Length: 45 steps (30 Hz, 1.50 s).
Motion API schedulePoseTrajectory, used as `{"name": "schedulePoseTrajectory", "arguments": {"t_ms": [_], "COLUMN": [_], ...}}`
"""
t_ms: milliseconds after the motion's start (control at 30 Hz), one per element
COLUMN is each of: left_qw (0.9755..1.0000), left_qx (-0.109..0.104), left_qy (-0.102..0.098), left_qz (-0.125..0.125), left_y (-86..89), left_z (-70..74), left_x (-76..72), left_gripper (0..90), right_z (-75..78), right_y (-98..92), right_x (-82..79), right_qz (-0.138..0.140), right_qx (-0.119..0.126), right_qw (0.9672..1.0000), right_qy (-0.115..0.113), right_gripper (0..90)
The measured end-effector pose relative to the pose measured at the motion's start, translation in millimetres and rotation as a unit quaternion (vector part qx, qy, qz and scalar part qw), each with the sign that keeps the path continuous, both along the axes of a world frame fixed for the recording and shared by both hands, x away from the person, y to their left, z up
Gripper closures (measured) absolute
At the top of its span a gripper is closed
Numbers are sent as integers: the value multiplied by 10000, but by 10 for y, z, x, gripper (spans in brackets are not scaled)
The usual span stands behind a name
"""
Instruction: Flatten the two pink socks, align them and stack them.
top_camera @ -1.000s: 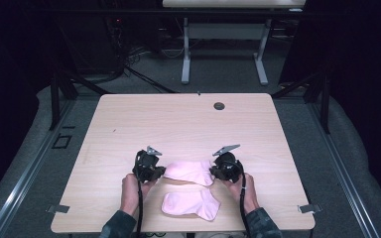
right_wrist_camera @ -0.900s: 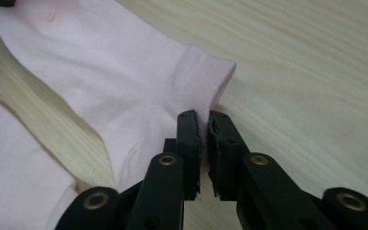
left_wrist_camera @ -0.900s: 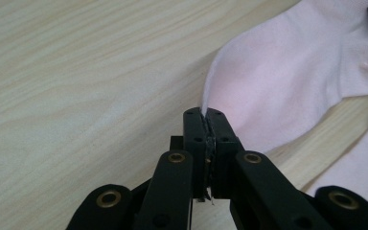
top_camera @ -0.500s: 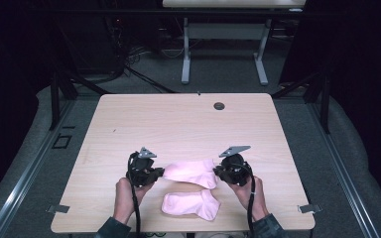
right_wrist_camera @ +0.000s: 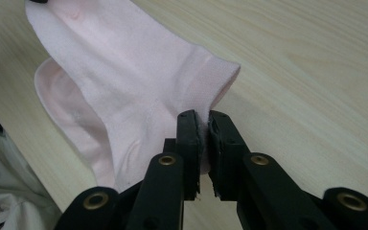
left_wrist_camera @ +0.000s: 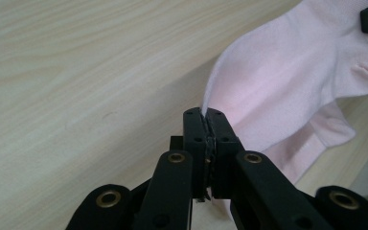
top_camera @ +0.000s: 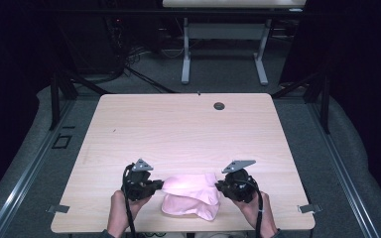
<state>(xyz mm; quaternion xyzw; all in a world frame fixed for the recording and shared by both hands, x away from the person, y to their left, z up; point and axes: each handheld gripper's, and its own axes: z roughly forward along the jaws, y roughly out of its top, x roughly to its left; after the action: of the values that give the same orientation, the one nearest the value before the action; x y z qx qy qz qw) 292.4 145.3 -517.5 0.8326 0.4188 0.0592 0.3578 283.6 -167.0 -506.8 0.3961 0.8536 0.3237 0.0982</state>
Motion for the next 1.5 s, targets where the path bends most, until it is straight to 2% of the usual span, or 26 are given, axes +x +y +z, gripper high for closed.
{"name": "schedulePoseTrajectory", "arguments": {"t_ms": [67,133,233,367,600,733,767,800,1133,1267,1367,1500], "left_qw": [10000,10000,9998,9996,9993,9994,9994,9994,9991,9990,9988,9989], "left_qx": [38,17,-105,-83,-40,61,68,144,210,265,340,338], "left_qy": [31,66,177,275,360,334,314,282,343,323,306,278], "left_qz": [-43,-33,-17,-51,-110,-116,-107,-122,-141,-123,-166,-159], "left_y": [2,12,37,41,41,21,15,13,15,4,5,22], "left_z": [-22,-49,-99,-157,-230,-264,-274,-279,-321,-338,-337,-329], "left_x": [-40,-76,-118,-161,-221,-232,-234,-233,-251,-259,-258,-264], "left_gripper": [883,883,883,883,883,882,882,883,882,876,815,641], "right_z": [-20,-52,-126,-205,-307,-375,-401,-414,-523,-540,-541,-544], "right_y": [-11,-25,-52,-55,-56,-45,-42,-42,-45,-40,-43,-45], "right_x": [-36,-56,-60,-92,-124,-124,-121,-121,-112,-114,-114,-119], "right_qz": [34,52,43,54,72,54,27,28,51,48,40,21], "right_qx": [-4,118,249,244,192,182,152,159,228,196,173,180], "right_qw": [10000,9999,9993,9988,9984,9979,9982,9979,9968,9971,9972,9975], "right_qy": [19,76,273,430,529,622,581,630,767,731,720,677], "right_gripper": [834,833,833,833,832,831,831,831,824,819,807,786]}}
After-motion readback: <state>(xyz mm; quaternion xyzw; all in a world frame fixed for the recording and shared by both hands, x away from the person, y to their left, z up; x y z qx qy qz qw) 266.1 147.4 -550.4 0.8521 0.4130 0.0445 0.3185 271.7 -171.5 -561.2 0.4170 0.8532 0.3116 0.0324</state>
